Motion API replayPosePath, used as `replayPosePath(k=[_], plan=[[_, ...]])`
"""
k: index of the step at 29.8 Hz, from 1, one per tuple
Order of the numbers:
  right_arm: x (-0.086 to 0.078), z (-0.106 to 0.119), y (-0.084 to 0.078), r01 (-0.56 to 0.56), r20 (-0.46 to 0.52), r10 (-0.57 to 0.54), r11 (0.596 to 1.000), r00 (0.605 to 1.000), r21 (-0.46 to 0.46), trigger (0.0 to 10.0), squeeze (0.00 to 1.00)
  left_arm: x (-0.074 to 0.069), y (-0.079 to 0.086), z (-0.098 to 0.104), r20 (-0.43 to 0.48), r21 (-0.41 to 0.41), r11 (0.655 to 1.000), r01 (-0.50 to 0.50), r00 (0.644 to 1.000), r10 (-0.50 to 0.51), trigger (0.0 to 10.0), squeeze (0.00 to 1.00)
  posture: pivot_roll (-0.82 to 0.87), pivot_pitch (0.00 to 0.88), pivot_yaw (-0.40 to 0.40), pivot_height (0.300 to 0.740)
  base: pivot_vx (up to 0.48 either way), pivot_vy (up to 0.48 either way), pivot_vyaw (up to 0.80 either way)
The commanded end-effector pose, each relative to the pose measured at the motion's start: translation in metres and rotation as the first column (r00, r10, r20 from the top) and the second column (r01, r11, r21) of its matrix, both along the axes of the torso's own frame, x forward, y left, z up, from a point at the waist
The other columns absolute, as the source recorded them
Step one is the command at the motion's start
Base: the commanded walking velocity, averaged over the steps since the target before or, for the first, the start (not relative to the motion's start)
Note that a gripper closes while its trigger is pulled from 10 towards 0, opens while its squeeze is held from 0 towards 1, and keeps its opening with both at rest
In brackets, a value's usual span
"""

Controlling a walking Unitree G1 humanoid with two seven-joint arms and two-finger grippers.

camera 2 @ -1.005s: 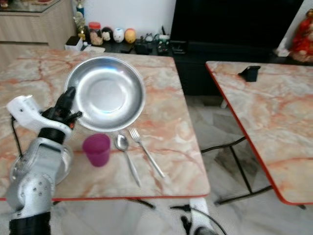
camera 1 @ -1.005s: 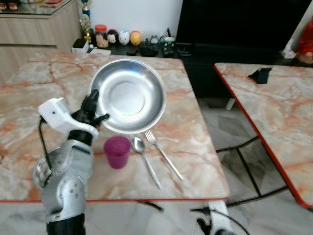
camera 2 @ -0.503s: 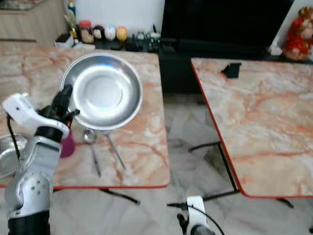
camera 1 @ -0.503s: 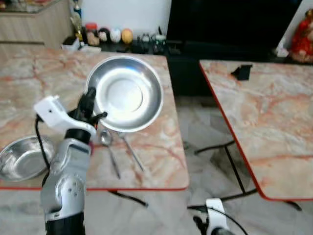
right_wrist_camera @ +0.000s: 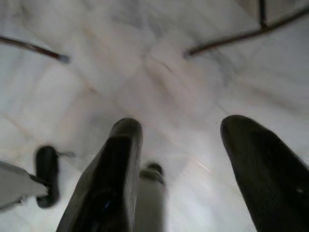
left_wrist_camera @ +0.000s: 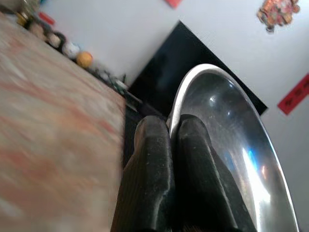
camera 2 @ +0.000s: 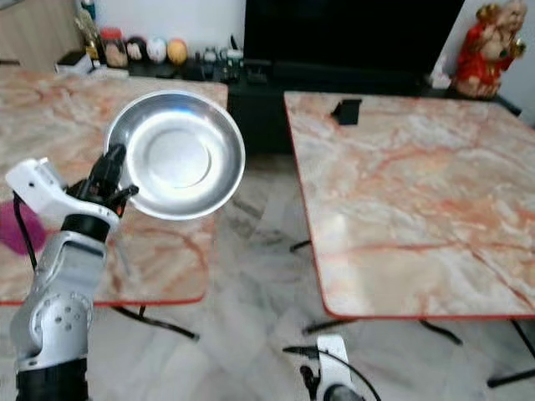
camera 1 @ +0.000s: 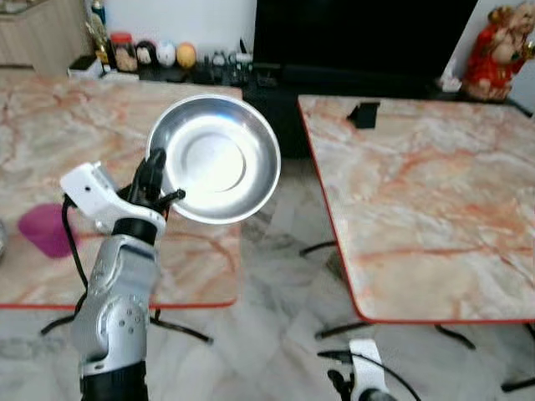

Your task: Setting the table

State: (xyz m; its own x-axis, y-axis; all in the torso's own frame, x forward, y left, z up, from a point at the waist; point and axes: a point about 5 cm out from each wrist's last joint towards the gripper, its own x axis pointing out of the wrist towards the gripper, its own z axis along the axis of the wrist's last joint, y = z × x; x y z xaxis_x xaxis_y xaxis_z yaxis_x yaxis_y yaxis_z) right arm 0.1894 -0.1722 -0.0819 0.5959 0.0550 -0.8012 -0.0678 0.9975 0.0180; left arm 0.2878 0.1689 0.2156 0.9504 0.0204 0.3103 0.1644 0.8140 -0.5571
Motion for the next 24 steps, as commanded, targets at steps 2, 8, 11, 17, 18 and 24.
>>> replayPosePath(k=[2, 8, 11, 17, 18, 24], plan=[[0.0023, 0.0016, -0.0038, 0.019, 0.014, -0.019, 1.0, 1.0, -0.004, 10.0, 0.0, 0.0004, -0.0048, 0.0083, 0.036, 0.007, 1.0, 0.03, 0.999, -0.031, 10.0, 0.0, -0.02, 0.0, -0.066, 0.719, 0.0, -0.48, 0.0], [0.0015, 0.0013, -0.0032, 0.022, 0.016, -0.022, 1.0, 1.0, -0.001, 10.0, 0.0, 0.0002, -0.0043, 0.007, 0.031, 0.012, 0.999, 0.032, 0.999, -0.032, 10.0, 0.0, -0.02, 0.0, -0.061, 0.719, 0.0, -0.48, 0.0], [0.0012, 0.0012, -0.0031, 0.02, 0.017, -0.02, 1.0, 1.0, -0.001, 10.0, 0.0, 0.0001, -0.0043, 0.006, 0.027, 0.013, 0.999, 0.031, 0.999, -0.032, 10.0, 0.0, -0.02, 0.0, -0.062, 0.719, 0.0, -0.48, 0.0], [0.0021, 0.0017, -0.003, 0.018, 0.021, -0.018, 1.0, 1.0, -0.003, 10.0, 0.0, 0.0006, -0.0038, 0.0051, 0.02, 0.015, 1.0, 0.027, 0.999, -0.027, 10.0, 0.0, -0.02, 0.0, -0.064, 0.719, 0.0, -0.48, 0.0], [0.0023, 0.0018, -0.0031, 0.017, 0.022, -0.017, 1.0, 1.0, -0.004, 10.0, 0.0, 0.0006, -0.0036, 0.0047, 0.018, 0.015, 1.0, 0.025, 1.0, -0.025, 10.0, 0.0, -0.03, 0.0, -0.065, 0.719, 0.0, -0.48, 0.0], [0.0031, 0.0021, -0.0033, 0.015, 0.023, -0.015, 1.0, 1.0, -0.007, 10.0, 0.0, 0.0004, -0.0024, 0.0027, 0.008, 0.015, 1.0, 0.018, 1.0, -0.018, 10.0, 0.0, -0.03, 0.0, -0.066, 0.719, 0.0, -0.48, 0.0]])
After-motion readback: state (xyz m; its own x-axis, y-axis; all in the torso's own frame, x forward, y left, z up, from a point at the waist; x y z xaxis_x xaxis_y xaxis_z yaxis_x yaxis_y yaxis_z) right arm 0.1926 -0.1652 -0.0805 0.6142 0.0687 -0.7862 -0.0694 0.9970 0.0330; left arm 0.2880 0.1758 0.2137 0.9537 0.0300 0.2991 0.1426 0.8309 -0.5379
